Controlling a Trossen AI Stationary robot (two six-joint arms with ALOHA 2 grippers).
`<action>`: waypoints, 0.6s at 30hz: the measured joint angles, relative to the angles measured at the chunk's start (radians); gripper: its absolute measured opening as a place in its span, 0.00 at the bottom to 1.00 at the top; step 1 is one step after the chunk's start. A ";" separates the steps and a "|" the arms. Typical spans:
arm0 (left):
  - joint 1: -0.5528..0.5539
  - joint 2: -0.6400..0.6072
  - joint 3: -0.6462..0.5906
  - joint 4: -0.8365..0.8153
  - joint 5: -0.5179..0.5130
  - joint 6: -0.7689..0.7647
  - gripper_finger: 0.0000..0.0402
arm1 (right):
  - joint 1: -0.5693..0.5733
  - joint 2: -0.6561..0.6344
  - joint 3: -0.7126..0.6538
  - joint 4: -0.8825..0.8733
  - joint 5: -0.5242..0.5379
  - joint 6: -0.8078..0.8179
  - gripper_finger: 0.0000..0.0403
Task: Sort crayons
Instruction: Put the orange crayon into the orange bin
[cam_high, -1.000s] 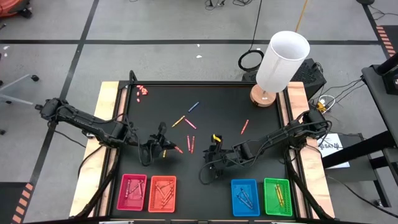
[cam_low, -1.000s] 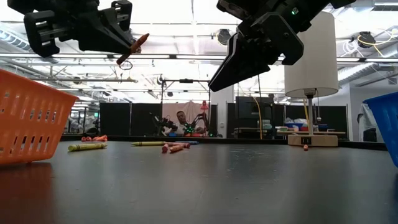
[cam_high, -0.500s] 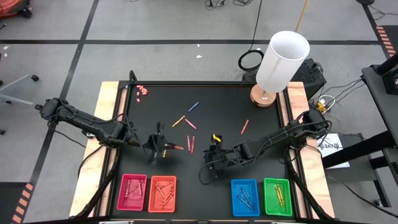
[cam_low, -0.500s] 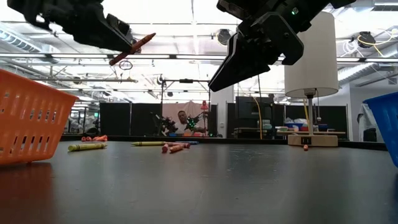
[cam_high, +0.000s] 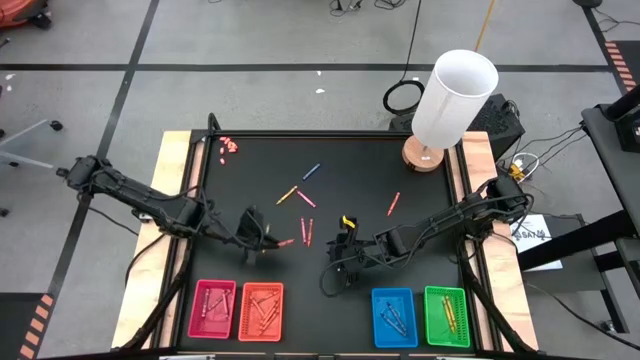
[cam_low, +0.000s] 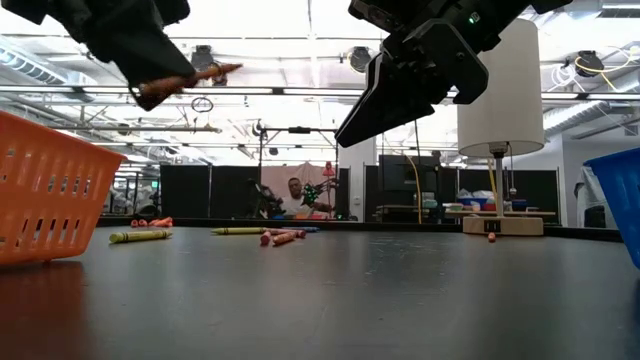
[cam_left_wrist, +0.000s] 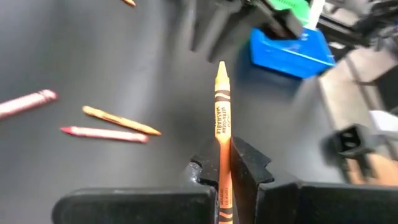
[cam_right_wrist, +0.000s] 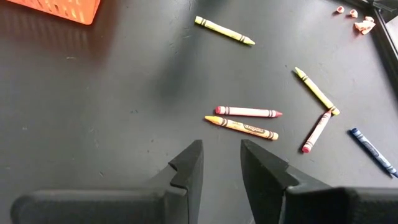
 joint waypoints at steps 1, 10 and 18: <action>-0.016 0.000 0.000 0.003 0.005 -0.025 0.04 | 0.000 0.000 0.000 0.000 0.000 0.000 0.23; -0.200 0.000 0.000 0.010 -0.010 -0.251 0.04 | 0.000 0.000 0.000 0.000 0.000 -0.005 0.23; -0.382 0.000 0.000 0.010 -0.131 -0.461 0.04 | 0.000 0.000 0.000 0.000 0.000 0.011 0.23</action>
